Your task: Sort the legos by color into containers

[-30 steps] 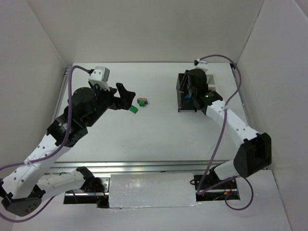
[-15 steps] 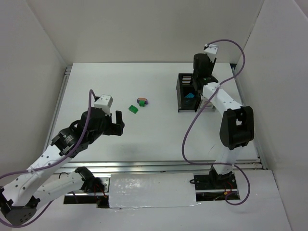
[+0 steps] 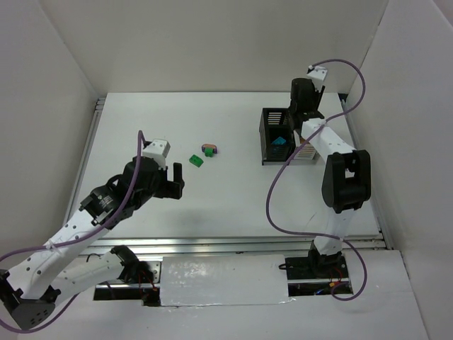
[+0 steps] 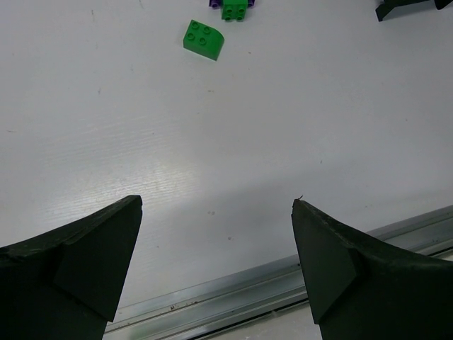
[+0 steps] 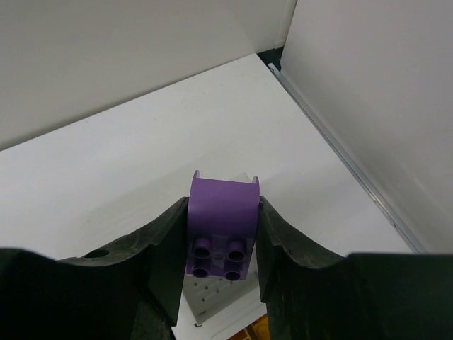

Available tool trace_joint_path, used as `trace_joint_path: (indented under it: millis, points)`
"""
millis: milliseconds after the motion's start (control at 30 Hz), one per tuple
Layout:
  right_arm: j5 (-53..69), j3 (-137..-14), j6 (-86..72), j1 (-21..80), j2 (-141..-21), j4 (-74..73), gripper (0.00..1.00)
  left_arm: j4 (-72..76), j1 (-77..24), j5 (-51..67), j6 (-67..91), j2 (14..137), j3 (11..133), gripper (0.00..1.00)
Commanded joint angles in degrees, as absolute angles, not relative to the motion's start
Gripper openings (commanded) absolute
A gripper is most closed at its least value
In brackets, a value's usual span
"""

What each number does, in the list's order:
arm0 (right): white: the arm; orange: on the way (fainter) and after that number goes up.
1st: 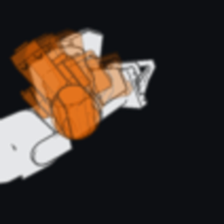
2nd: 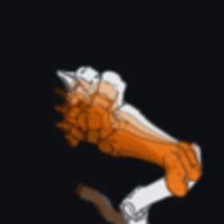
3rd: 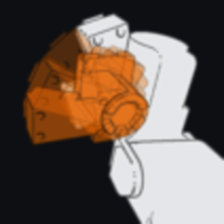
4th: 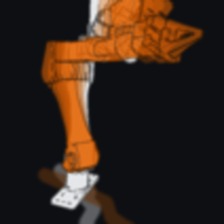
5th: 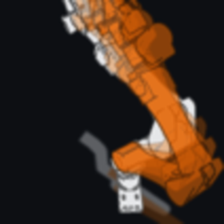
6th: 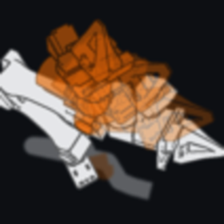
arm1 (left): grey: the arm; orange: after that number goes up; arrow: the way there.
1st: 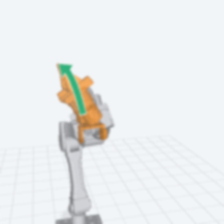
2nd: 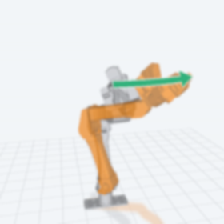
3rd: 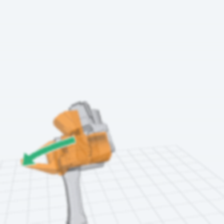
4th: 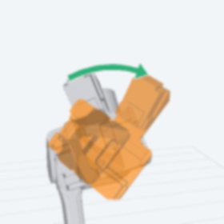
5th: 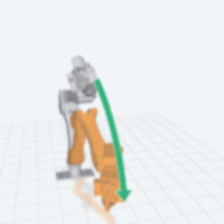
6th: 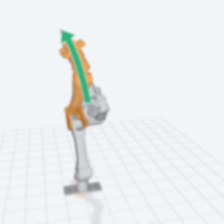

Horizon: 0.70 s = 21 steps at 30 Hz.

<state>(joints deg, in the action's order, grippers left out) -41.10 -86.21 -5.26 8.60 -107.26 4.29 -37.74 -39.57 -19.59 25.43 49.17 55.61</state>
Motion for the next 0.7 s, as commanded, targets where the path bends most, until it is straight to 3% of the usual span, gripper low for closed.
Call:
trace_joint_path:
  millis: [0, 167, 267, 333, 500, 667]
  points:
    - [-40.96, -86.84, -6.33, 7.74, -108.28, 6.24, 0.09, -36.21, -39.55, -18.98, 23.91, 49.74, 57.13, 1.0]
    - [-41.48, -84.82, -6.68, 7.74, -107.93, 7.12, 0.19, -36.39, -39.55, -19.25, 23.91, 50.36, 57.22, 0.99]
    - [-40.08, -84.55, -6.68, 7.65, -107.75, 7.38, 0.33, -36.39, -39.55, -19.69, 23.73, 50.36, 57.3, 0.99]
    - [-40.34, -85.08, -6.94, 7.65, -108.28, 6.77, 0.48, -36.39, -39.55, -19.86, 23.73, 50.27, 57.3, 1.0]
    - [-40.08, -84.03, -7.56, 7.65, -107.49, 6.94, 0.55, -36.65, -39.55, -20.3, 23.64, 50.45, 57.48, 1.0]
    - [-40.25, -83.67, -7.65, 7.65, -107.31, 6.86, 0.71, -36.83, -39.55, -20.48, 23.73, 50.27, 57.48, 0.99]
